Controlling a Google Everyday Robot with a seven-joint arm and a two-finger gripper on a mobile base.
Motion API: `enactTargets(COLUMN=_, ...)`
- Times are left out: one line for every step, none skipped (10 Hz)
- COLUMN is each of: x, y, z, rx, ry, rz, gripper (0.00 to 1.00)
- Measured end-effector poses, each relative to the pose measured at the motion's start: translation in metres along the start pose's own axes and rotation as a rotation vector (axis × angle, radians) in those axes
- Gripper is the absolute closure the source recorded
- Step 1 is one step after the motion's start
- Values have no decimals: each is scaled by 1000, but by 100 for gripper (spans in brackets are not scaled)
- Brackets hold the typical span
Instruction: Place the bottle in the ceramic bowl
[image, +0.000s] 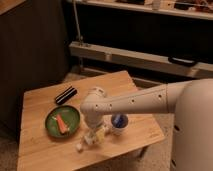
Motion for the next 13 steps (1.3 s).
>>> enactTargets(x=-2, y=-2, z=-3, rx=4, ry=0, rz=2, gripper=20)
enactTargets(x=-1, y=-3, z=0, rx=10, ry=3, rz=0, gripper=20)
enactTargets(x=-2, y=-6, z=5, rx=17, ry=8, rz=1, gripper=20)
enactTargets(x=-5, y=-7, z=15, rx=13, ry=7, rz=-3, gripper=20)
enactTargets(x=-6, y=-8, z=22, rx=9, ry=8, rz=-10, gripper=20)
enactTargets(x=-6, y=-9, z=23, rx=7, ry=8, rz=-10, gripper=20)
enactTargets(x=-8, y=-9, z=22, rx=0, ry=1, rz=-13, gripper=21)
enactTargets(x=-8, y=-10, z=21, rx=-2, ry=0, rz=-13, gripper=27)
enactTargets(x=-8, y=-9, z=21, rx=-5, ry=-1, rz=-16, gripper=36)
enactTargets(x=-7, y=-8, z=21, rx=-5, ry=0, rz=-17, gripper=47)
enactTargets(x=-7, y=-8, z=22, rx=-3, ry=3, rz=-15, gripper=55)
enactTargets(x=-7, y=-10, z=25, rx=12, ry=3, rz=-12, gripper=66)
enactTargets(x=-7, y=-12, z=28, rx=26, ry=4, rz=-13, gripper=72)
